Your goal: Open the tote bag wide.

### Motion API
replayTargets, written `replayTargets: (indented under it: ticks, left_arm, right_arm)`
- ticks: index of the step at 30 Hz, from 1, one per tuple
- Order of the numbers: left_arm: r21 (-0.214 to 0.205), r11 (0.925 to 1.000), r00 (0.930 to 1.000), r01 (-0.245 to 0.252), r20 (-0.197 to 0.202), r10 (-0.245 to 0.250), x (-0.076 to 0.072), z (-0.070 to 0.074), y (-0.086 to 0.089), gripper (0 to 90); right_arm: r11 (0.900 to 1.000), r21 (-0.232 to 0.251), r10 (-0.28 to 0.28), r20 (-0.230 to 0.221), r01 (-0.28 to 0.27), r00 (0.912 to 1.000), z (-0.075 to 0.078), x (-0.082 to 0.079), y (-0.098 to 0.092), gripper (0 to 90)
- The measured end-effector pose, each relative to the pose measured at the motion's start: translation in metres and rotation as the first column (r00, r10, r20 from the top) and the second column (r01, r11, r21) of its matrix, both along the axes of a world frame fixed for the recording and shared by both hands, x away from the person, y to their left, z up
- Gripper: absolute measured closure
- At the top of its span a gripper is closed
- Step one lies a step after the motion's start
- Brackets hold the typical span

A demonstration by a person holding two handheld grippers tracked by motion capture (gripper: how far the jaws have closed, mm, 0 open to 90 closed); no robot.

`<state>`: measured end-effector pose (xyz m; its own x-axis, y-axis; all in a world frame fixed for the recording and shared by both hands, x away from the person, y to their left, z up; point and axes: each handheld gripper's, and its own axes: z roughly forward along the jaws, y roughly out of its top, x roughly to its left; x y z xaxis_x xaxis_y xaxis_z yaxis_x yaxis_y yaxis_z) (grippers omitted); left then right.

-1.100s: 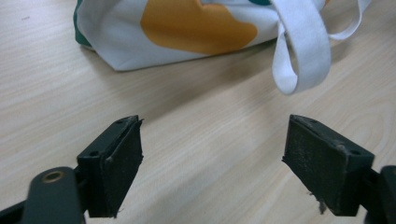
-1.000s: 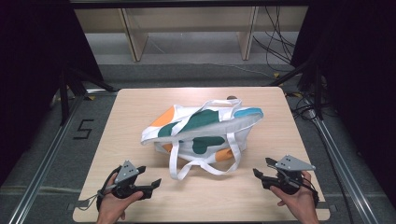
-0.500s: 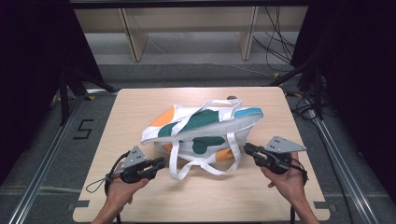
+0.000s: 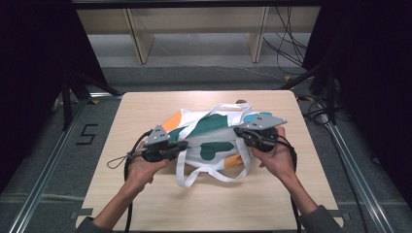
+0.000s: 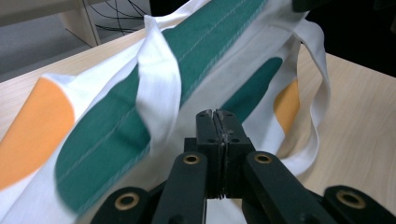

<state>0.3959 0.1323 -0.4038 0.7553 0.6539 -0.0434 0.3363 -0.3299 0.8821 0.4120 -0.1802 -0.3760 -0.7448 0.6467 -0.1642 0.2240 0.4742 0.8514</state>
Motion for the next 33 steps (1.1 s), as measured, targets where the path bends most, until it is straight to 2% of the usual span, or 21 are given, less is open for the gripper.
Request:
replayTargets:
  ticks: [3,5,7,8,9,10,11,12,13,14,15,18,20,21,22,23,24,27,29,31,33]
  left_arm:
    - [0.020,0.9997,0.9999,-0.011,-0.013,0.011,0.019,0.004,-0.012,88.6]
    - [0.020,0.9996,0.9996,-0.021,-0.020,0.021,0.033,0.006,-0.022,88.6]
    - [0.062,0.9977,0.9993,-0.028,-0.023,0.029,0.046,0.010,-0.030,88.9]
    - [0.054,0.9979,0.9990,-0.037,-0.023,0.038,0.052,0.011,-0.035,88.9]
    - [0.103,0.9932,0.9985,-0.055,-0.001,0.055,0.064,0.017,-0.038,89.0]
    - [0.103,0.9932,0.9985,-0.055,-0.001,0.055,0.064,0.017,-0.038,89.1]
    - [0.131,0.9879,0.9966,-0.082,0.016,0.081,0.074,0.022,-0.040,89.1]
    - [0.132,0.9869,0.9957,-0.093,0.013,0.092,0.080,0.023,-0.040,89.2]
    - [0.126,0.9857,0.9936,-0.112,-0.001,0.113,0.088,0.024,-0.039,89.2]
    - [0.133,0.9823,0.9908,-0.132,-0.013,0.135,0.100,0.026,-0.038,89.2]
    - [0.133,0.9823,0.9908,-0.132,-0.013,0.135,0.100,0.026,-0.038,89.2]
    - [0.164,0.9743,0.9865,-0.154,-0.030,0.161,0.117,0.025,-0.038,89.2]
    - [0.196,0.9661,0.9832,-0.168,-0.038,0.179,0.127,0.022,-0.039,89.2]
    - [0.220,0.9601,0.9821,-0.172,-0.038,0.185,0.130,0.021,-0.039,89.3]
    - [0.230,0.9555,0.9785,-0.185,-0.048,0.201,0.136,0.018,-0.039,89.3]
    - [0.237,0.9534,0.9771,-0.187,-0.057,0.205,0.139,0.017,-0.039,89.3]
    - [0.232,0.9539,0.9733,-0.190,-0.082,0.214,0.145,0.013,-0.038,89.3]
    - [0.232,0.9494,0.9628,-0.212,-0.117,0.244,0.154,0.002,-0.039,89.3]
    - [0.253,0.9419,0.9568,-0.221,-0.131,0.260,0.160,-0.004,-0.039,89.3]
    - [0.241,0.9412,0.9470,-0.237,-0.159,0.279,0.165,-0.009,-0.040,89.4]
    - [0.259,0.9353,0.9442,-0.241,-0.161,0.288,0.168,-0.012,-0.041,89.4]
  right_arm:
    - [0.9992,-0.031,-0.027,-0.032,0.026,0.9991,0.003,0.020,0.012,90.0]
    - [0.9980,-0.055,-0.034,-0.028,0.032,0.9990,0.004,0.025,0.015,90.0]
    - [0.9961,-0.079,-0.043,-0.024,0.041,0.9988,0.004,0.035,0.022,90.0]
    - [0.9938,-0.102,-0.048,-0.036,0.044,0.9982,0.004,0.040,0.026,90.0]
    - [0.9893,-0.135,-0.063,-0.062,0.055,0.9961,0.004,0.049,0.034,90.0]
    - [0.9893,-0.135,-0.063,-0.062,0.055,0.9961,0.004,0.049,0.034,90.0]
    - [0.9862,-0.154,-0.072,-0.057,0.062,0.9958,0.003,0.053,0.036,90.0]
    - [0.9752,-0.206,-0.103,-0.091,0.082,0.9905,-0.001,0.064,0.042,90.0]
    - [0.9752,-0.206,-0.103,-0.091,0.082,0.9905,-0.001,0.064,0.042,90.0]
    - [0.9676,-0.239,-0.112,-0.111,0.083,0.9876,-0.008,0.074,0.045,90.0]
    - [0.9676,-0.239,-0.112,-0.111,0.083,0.9876,-0.008,0.074,0.045,90.0]
    - [0.9608,-0.269,-0.115,-0.169,0.066,0.9789,-0.020,0.078,0.046,90.0]
    - [0.9572,-0.284,-0.117,-0.206,0.055,0.9715,-0.025,0.077,0.046,90.0]
    - [0.9651,-0.256,-0.114,-0.217,0.057,0.9694,-0.027,0.076,0.047,90.0]
    - [0.9590,-0.283,-0.080,-0.234,0.010,0.9689,-0.030,0.073,0.048,90.0]
    - [0.9590,-0.283,-0.080,-0.234,0.010,0.9689,-0.030,0.073,0.048,90.0]
    - [0.9589,-0.284,-0.075,-0.267,-0.004,0.9609,-0.030,0.070,0.049,90.0]
    - [0.9545,-0.287,-0.010,-0.303,-0.081,0.9530,-0.031,0.056,0.048,90.0]
    - [0.9452,-0.298,0.022,-0.352,-0.134,0.9358,-0.036,0.043,0.049,90.0]
    - [0.9355,-0.310,0.045,-0.370,-0.169,0.9281,-0.046,0.031,0.048,90.0]
    - [0.9249,-0.317,0.080,-0.379,-0.211,0.9219,-0.059,0.022,0.048,90.0]
